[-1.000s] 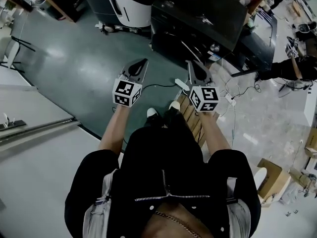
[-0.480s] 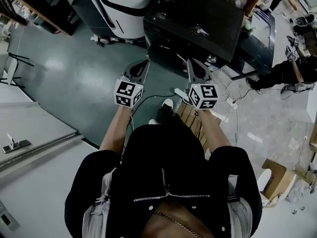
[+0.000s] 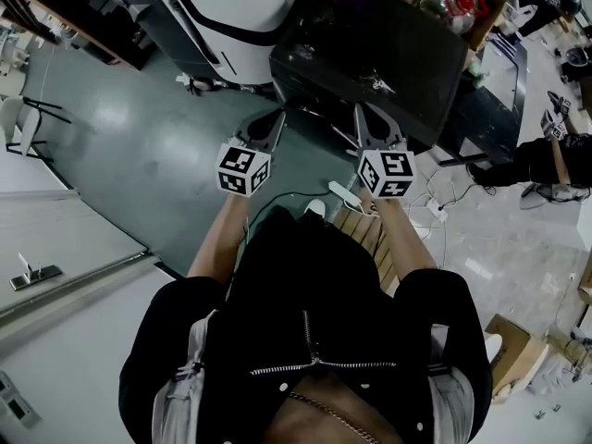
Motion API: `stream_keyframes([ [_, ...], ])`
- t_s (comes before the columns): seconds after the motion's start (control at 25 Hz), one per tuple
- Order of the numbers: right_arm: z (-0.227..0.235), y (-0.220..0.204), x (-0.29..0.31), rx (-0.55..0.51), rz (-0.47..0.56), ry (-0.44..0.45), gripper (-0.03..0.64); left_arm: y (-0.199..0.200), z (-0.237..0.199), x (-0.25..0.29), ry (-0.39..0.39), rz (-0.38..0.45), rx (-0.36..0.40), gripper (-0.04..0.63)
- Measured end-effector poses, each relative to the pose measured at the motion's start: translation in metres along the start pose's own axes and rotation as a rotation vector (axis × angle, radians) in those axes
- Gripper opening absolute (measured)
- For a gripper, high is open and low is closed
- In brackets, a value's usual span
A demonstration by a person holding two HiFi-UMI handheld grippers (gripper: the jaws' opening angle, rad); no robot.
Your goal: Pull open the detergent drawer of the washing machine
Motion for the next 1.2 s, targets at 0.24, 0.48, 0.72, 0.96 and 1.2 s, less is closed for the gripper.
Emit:
stream_keyframes([
  [0.24,0.010,0.001,0.032,0.012,-0.020,0.011,0.006,-0.010,-0.026,0.028,0.005,-0.037,-0.065,0.020],
  [0.48,0.016,0.003,0.057,0.007,-0.044,-0.008,0.006,-0.010,-0.050,0.057,-0.038,-0.051,-0.073,0.020],
  [0.72,0.018,-0.006,0.080,0.015,-0.085,-0.017,0.006,-0.025,-0.078,0.086,-0.074,-0.066,-0.139,0.020],
  [0.96,0.025,-0.018,0.098,0.039,-0.105,-0.039,0.006,-0.049,-0.089,0.115,-0.118,-0.092,-0.209,0.020],
  [1.2,0.031,-0.041,0.102,0.070,-0.142,-0.058,0.006,-0.083,-0.094,0.139,-0.132,-0.114,-0.293,0.020],
])
Point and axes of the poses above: the fingertips, and each gripper's own axes: x forward along the fingers, z to its right, y out of its top, the point moved 8 cm from there along -x, backward along the fingers, and after that the axes turned 12 degrees about y, right-handed, at the moved point
